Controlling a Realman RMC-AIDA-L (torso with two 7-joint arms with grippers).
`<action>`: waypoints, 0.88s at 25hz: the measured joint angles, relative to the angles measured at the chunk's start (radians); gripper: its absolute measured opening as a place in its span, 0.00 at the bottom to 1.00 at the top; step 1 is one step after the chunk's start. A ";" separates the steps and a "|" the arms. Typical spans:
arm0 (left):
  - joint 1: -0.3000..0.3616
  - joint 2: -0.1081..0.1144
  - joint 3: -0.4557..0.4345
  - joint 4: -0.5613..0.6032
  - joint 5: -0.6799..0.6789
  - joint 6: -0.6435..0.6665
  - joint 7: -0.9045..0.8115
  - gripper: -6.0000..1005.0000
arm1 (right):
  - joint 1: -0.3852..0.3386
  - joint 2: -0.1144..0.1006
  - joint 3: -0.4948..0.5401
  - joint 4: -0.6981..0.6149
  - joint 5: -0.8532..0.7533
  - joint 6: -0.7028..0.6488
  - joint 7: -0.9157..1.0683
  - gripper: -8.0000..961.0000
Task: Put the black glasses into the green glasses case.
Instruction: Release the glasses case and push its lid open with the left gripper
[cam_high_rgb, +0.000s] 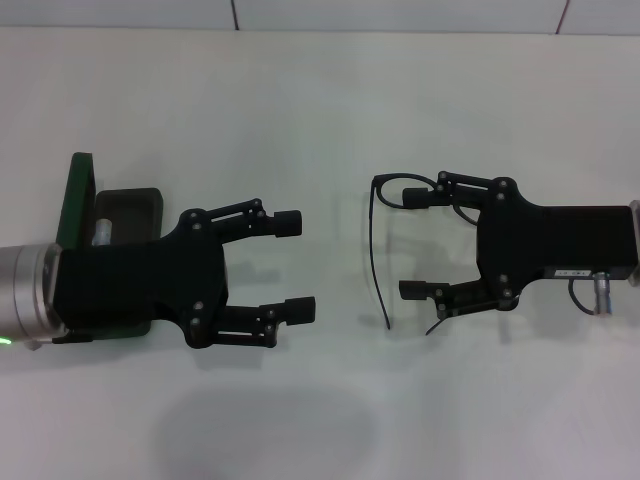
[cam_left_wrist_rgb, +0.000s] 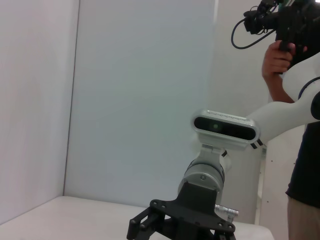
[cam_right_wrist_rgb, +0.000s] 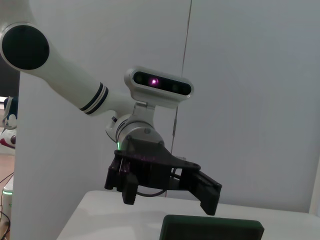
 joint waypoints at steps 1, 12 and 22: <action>0.000 0.000 0.000 0.000 0.000 0.000 0.000 0.88 | 0.000 0.000 0.000 0.000 0.000 0.000 0.000 0.92; -0.003 0.000 0.003 0.000 -0.004 0.010 0.003 0.88 | -0.001 0.000 0.000 -0.001 0.000 0.000 0.000 0.91; -0.026 0.012 -0.179 0.240 0.044 -0.117 -0.528 0.87 | 0.000 -0.003 0.001 -0.001 0.000 0.003 0.000 0.91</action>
